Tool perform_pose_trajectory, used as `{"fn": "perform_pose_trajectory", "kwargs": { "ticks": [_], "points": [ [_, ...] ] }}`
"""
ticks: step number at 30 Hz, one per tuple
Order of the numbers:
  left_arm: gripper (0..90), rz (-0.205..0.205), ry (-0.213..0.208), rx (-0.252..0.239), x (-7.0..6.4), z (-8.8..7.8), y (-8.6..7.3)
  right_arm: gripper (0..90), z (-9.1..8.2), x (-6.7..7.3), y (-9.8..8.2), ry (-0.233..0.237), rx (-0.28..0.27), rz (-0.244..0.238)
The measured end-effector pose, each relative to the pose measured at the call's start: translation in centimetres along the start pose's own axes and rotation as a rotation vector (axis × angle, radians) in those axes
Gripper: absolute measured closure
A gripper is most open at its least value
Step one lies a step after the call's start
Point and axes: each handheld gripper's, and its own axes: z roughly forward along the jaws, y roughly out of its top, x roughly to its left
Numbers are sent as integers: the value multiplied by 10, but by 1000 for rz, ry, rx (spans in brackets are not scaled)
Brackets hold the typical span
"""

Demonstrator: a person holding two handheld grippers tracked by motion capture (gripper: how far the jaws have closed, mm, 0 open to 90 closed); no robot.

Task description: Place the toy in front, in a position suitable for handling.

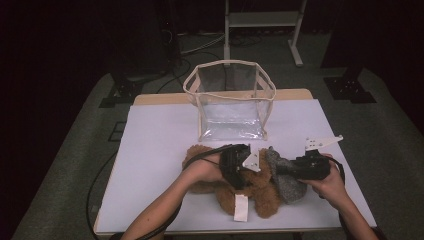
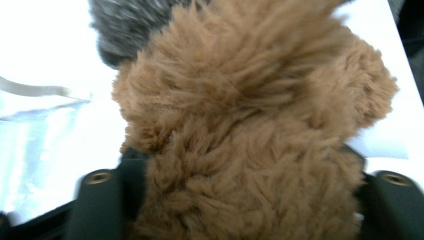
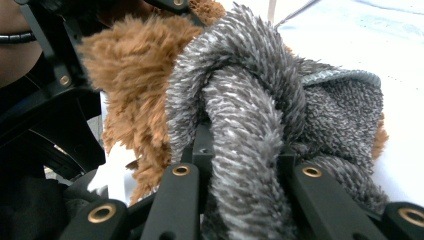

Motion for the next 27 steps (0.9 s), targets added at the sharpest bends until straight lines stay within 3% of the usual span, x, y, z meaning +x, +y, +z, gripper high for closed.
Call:
{"fn": "perform_pose_trajectory", "kwargs": {
  "ticks": [5, 9, 11, 15, 18, 21, 24, 27],
  "points": [
    [407, -91, 23, -156, 9, -23, -8, 732, -10, 9, 11, 13, -62, -27],
    [407, -149, 31, -272, 9, -40, -12, 732, -16, 25, 34, 12, -105, -96],
    [407, -173, 40, -324, 8, -48, -14, 732, -18, 37, 51, 11, -127, -152],
    [411, -220, 80, -411, 6, -65, -23, 732, -19, 50, 69, 19, -162, -198],
    [413, -232, 100, -426, 5, -75, -27, 732, -16, 52, 71, 19, -165, -207],
    [421, -239, 115, -424, 5, -82, -32, 732, -10, 50, 62, 17, -148, -186],
    [421, -248, 122, -413, 4, -84, -38, 733, -2, 43, 47, 21, -114, -157],
    [422, -229, 111, -374, 1, -79, -38, 733, 6, 35, 37, 26, -87, -122]
  ]
}}
